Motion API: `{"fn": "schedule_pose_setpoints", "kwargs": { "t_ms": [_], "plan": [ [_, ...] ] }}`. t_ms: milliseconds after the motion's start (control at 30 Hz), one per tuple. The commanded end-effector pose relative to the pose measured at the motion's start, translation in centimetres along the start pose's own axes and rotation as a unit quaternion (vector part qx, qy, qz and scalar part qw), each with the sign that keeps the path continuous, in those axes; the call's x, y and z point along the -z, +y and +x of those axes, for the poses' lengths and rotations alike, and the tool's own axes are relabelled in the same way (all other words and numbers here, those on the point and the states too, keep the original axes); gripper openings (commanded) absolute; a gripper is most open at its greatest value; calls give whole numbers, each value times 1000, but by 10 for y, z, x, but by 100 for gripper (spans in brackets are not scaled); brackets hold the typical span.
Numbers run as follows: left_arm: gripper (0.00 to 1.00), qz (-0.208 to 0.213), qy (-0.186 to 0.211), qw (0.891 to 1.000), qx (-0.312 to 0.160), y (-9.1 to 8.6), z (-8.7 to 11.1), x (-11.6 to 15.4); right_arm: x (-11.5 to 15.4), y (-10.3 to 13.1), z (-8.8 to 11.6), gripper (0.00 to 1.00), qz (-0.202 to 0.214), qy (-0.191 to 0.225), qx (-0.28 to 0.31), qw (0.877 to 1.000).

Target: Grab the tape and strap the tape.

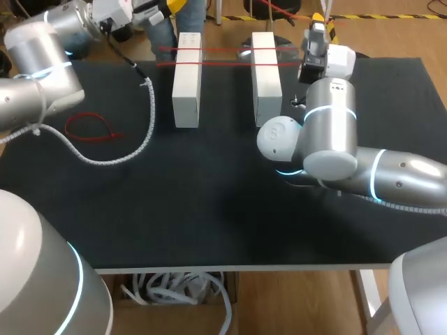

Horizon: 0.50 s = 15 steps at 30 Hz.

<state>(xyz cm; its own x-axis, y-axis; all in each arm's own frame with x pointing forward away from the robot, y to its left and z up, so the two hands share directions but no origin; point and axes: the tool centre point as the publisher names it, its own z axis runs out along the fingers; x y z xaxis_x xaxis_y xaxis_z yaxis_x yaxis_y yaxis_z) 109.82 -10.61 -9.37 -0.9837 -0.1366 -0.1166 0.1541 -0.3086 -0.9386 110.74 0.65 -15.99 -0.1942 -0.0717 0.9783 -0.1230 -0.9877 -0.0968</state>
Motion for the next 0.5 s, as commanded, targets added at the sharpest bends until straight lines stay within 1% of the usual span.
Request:
{"fn": "schedule_pose_setpoints", "kwargs": {
  "t_ms": [33, 133, 200, 233, 267, 367, 400, 433, 467, 500],
  "plan": [
    [0, -118, 36, 991, -48, -10, -2, -1, 2, 3, 1, 0, 3, -8, 10, 1000],
    [0, -172, 55, 982, -63, -10, -1, -1, 3, 5, 0, 0, 4, -9, 17, 1000],
    [0, -201, 59, 976, -64, -10, 0, -2, 4, 5, 0, 0, 7, -11, 25, 1000],
    [0, -225, 66, 970, -64, -9, 0, -2, 4, 6, -1, 0, 8, -15, 33, 999],
    [0, -256, 67, 962, -66, -8, 1, -1, 5, 6, -2, 0, 9, -17, 35, 999],
    [0, -311, 51, 947, -55, -5, 1, 5, 7, 7, -2, 0, 13, -18, 44, 999],
    [0, -321, 44, 945, -49, -5, 0, 7, 7, 7, -2, 0, 15, -20, 52, 998],
    [0, -338, 38, 939, -44, -4, -1, 10, 8, 7, -2, 0, 15, -20, 52, 998],
    [0, -341, 33, 938, -43, -4, -1, 12, 9, 7, -2, 0, 16, -20, 52, 998],
    [0, -358, 25, 933, -40, -4, -1, 15, 10, 7, -3, 0, 18, -22, 63, 998]
  ]
}}
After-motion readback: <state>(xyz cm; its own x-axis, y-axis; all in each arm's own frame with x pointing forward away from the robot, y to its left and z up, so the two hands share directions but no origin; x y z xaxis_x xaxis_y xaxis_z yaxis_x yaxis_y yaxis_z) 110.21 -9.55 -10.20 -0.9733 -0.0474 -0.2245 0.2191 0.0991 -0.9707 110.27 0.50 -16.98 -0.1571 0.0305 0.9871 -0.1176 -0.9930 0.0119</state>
